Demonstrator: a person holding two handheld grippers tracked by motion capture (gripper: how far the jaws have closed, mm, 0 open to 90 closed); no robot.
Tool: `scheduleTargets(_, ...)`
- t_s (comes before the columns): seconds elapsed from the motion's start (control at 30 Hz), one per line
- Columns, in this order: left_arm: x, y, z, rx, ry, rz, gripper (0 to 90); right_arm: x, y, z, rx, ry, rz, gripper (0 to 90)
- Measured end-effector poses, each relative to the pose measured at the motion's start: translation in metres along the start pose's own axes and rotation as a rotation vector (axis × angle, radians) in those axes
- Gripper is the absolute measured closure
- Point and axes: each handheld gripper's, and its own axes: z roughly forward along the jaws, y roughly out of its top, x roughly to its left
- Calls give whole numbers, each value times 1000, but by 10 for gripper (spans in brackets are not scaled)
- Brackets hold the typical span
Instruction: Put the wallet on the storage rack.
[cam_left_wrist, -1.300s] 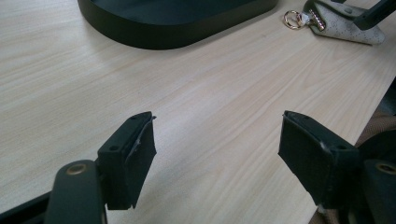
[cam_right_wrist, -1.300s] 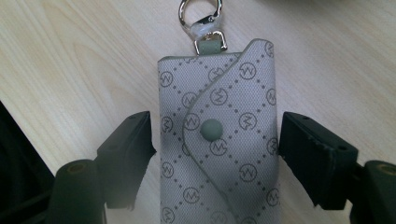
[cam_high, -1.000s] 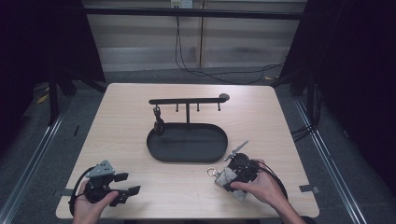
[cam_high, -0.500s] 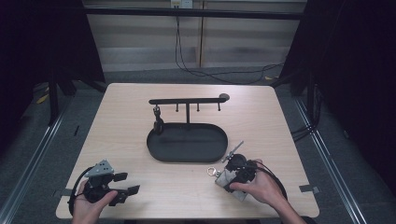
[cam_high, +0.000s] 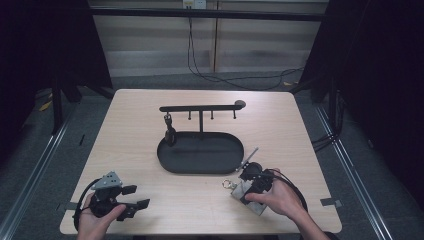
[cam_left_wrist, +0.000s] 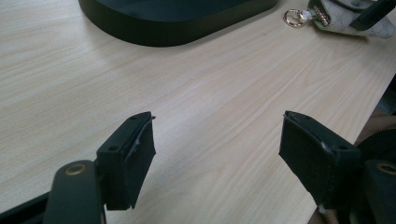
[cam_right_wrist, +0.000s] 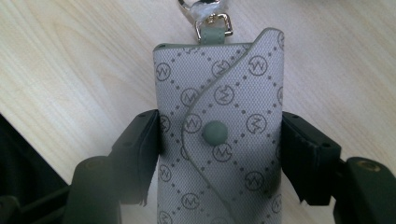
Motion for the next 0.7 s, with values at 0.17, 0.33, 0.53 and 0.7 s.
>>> scheduleTargets(0.17,0,0,0,4,-4,-2,261,-1,-1,-4,0,15,8,339)
scheduleTargets(0.33,0,0,0,2,-1,1,260,-4,-1,-10,-16,25,15,339)
scheduleTargets(0.53,1,0,-2,-7,-7,3,261,-5,1,-16,-11,26,22,340)
scheduleTargets(0.7,0,0,-2,-12,-5,1,261,-8,4,-21,-8,28,18,339)
